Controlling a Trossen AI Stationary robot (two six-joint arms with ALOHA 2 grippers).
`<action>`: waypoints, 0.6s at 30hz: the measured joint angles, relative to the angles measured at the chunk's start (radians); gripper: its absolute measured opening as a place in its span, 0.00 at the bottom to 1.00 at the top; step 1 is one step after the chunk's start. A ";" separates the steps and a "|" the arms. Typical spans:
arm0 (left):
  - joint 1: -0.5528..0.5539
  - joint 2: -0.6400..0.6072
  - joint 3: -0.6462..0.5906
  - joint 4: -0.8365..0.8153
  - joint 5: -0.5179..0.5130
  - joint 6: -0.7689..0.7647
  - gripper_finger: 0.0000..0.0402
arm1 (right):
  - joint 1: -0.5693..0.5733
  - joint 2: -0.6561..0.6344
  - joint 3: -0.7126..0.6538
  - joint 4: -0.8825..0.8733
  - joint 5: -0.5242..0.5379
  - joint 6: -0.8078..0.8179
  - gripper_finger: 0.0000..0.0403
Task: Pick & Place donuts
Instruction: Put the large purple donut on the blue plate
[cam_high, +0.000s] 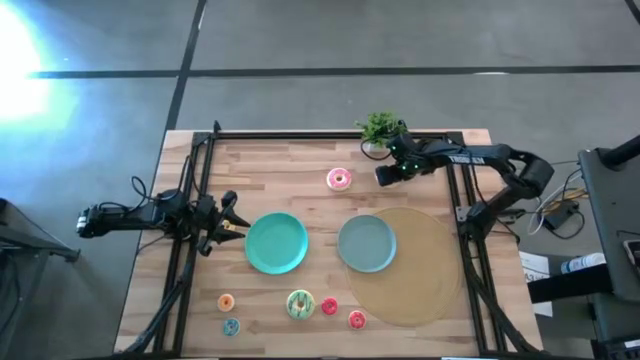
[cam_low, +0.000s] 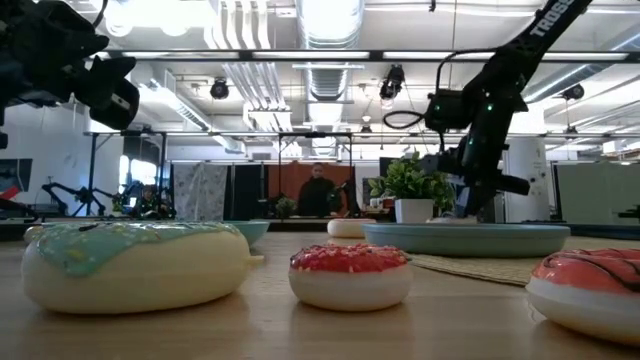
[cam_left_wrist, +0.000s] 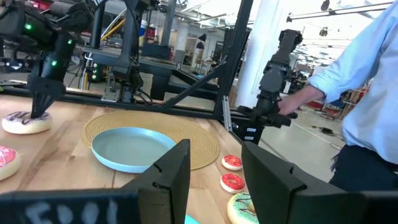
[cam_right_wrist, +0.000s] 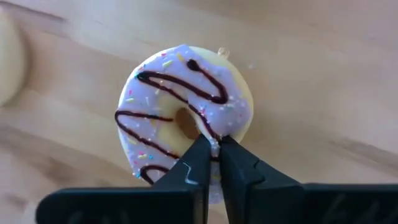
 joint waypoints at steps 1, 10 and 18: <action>0.000 0.000 0.000 0.000 0.000 0.000 0.30 | 0.009 -0.020 0.000 -0.007 -0.003 0.003 0.03; 0.000 0.000 0.000 0.000 0.000 0.000 0.30 | 0.265 -0.241 0.000 -0.078 -0.278 -0.042 0.03; 0.000 0.000 0.000 0.000 0.000 0.000 0.30 | 0.595 -0.198 -0.002 -0.074 -0.180 0.095 0.03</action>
